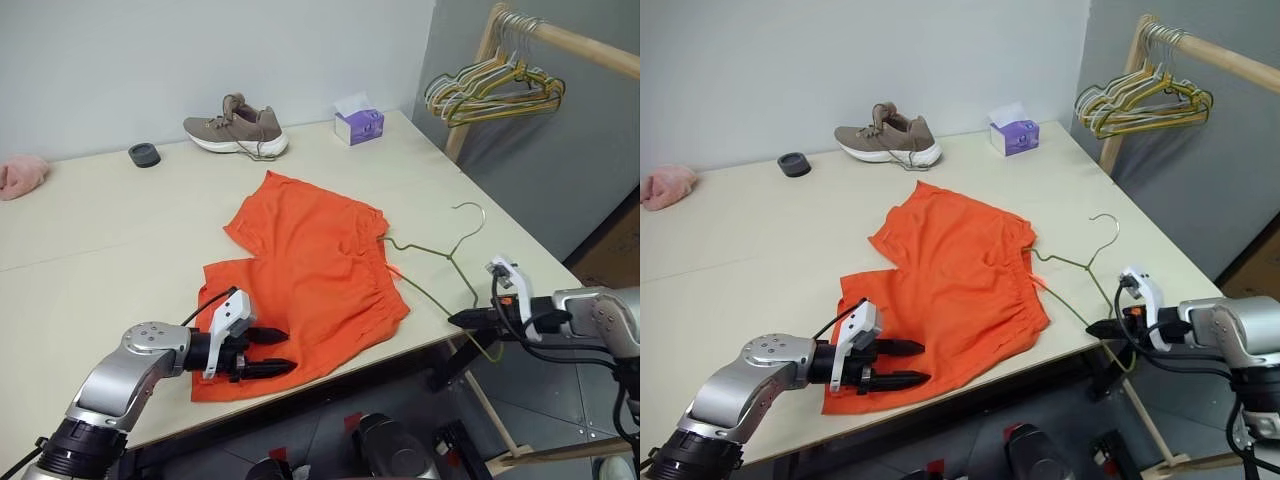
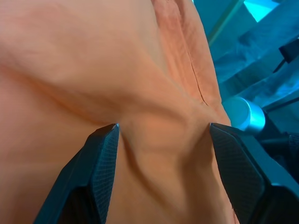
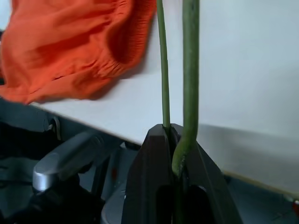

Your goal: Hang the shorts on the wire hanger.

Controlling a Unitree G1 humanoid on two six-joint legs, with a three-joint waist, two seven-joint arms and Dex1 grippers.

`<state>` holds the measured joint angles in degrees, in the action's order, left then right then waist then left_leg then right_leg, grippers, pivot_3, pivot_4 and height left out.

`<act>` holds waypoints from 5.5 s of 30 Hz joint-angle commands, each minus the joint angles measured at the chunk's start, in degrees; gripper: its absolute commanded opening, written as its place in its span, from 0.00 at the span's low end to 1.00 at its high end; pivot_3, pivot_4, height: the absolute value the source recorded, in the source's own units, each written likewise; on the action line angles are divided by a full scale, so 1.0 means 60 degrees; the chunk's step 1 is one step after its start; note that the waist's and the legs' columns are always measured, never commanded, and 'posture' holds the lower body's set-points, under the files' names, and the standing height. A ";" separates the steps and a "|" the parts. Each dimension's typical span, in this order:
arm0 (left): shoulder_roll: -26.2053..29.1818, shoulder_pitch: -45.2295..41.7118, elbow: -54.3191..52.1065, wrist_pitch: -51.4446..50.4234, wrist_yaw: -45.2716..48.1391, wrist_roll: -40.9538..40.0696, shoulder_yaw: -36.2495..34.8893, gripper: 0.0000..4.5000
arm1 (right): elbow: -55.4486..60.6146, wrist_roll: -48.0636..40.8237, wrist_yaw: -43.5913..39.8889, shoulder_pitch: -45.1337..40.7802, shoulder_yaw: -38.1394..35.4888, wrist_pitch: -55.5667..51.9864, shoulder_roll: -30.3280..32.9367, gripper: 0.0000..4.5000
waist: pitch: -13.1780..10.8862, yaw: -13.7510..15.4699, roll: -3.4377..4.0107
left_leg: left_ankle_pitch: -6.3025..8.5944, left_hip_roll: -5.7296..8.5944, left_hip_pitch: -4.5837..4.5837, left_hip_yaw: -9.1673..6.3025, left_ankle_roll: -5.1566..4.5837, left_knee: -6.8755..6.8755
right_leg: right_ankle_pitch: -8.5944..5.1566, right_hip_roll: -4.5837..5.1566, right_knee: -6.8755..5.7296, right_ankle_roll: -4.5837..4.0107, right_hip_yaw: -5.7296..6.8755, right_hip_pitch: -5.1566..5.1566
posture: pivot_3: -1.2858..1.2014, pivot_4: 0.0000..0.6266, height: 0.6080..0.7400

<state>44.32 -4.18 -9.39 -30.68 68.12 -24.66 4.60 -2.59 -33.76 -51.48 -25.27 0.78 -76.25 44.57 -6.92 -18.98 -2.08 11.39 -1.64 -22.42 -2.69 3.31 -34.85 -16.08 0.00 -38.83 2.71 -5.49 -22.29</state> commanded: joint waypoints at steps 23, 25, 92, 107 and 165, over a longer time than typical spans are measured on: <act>-0.0347 -0.0133 -0.0605 0.0000 -0.0388 -0.0162 0.0045 0.72 | -0.2477 -0.0015 0.3190 -0.2809 -0.2857 -0.1039 -0.4078 0.00 | -0.0031 0.0268 0.0042 | 0.0008 -0.0001 -0.0047 -0.0004 -0.0014 -0.0001 | 0.0038 -0.0008 0.0008 0.0067 0.0002 -0.0027 | 0.43 0.13 1.00; -0.0398 -0.0201 -0.0593 -0.0012 -0.0410 -0.0167 0.0061 0.72 | -0.2248 0.0137 0.2884 -0.2653 -0.2216 -0.0522 -0.3917 0.00 | -0.0032 0.0259 0.0045 | 0.0008 -0.0002 -0.0047 -0.0006 -0.0014 -0.0001 | 0.0038 -0.0009 0.0008 0.0067 0.0005 -0.0028 | 0.43 0.12 1.00; -0.0266 -0.6086 0.4606 0.4305 0.2125 0.2299 0.0331 0.01 | 0.1305 0.6566 -0.0051 -0.1447 0.3830 1.0651 -0.2301 0.00 | -0.0018 0.0223 0.0040 | 0.0005 -0.0002 -0.0085 -0.0021 -0.0013 -0.0032 | 0.0042 -0.0012 -0.0042 0.0072 0.0009 -0.0078 | 0.42 0.09 1.00; -0.0103 -0.5613 0.4413 0.3763 0.1788 0.2133 -0.0104 0.00 | 0.2251 0.5766 -0.0755 0.0294 0.1937 0.9535 -0.0251 0.82 | -0.0014 0.0279 0.0034 | 0.0005 -0.0001 -0.0083 -0.0030 -0.0013 -0.0038 | 0.0042 -0.0012 -0.0033 0.0072 0.0019 -0.0062 | 0.41 0.10 1.00; 0.2436 -0.3128 0.2419 0.0392 0.1988 0.0137 -0.0775 0.00 | 0.2490 0.3410 0.0512 0.0358 0.1412 0.6515 -0.0978 0.01 | 0.0018 0.0263 0.0021 | 0.0002 -0.0005 -0.0070 -0.0030 -0.0016 -0.0053 | 0.0049 -0.0018 -0.0040 0.0077 0.0017 -0.0052 | 0.42 0.09 1.00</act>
<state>57.14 -21.84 2.21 -30.31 80.68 -27.09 0.62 11.03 -14.63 -48.78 -23.21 10.57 -37.27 36.50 -6.82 -17.41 -1.95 11.40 -1.67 -22.84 -2.87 3.22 -35.17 -15.79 -0.10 -39.06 3.17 -5.38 -22.60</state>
